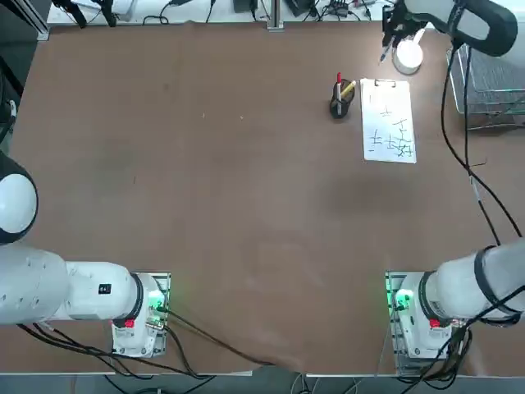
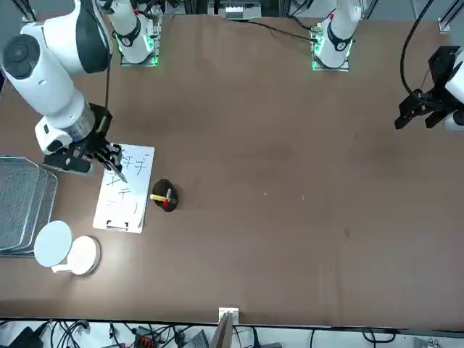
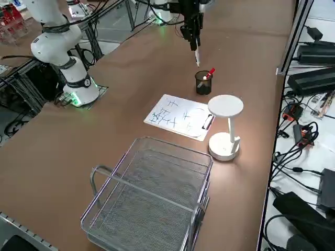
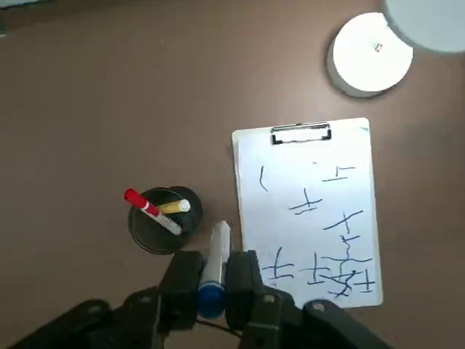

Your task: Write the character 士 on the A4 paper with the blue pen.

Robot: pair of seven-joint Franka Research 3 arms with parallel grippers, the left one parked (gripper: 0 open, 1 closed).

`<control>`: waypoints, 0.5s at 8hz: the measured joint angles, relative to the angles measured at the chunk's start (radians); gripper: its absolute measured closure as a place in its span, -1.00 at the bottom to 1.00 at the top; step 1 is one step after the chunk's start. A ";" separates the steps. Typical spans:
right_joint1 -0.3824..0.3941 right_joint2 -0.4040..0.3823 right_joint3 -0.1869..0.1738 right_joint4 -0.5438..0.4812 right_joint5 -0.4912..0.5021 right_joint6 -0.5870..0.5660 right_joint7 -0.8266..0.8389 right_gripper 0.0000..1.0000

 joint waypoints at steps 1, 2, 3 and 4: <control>0.013 0.023 0.000 0.002 0.002 0.039 0.039 0.59; 0.024 0.048 0.000 0.003 0.007 0.077 0.065 0.59; 0.039 0.075 0.000 0.004 0.013 0.112 0.089 0.59; 0.053 0.105 0.000 0.004 0.013 0.143 0.117 0.59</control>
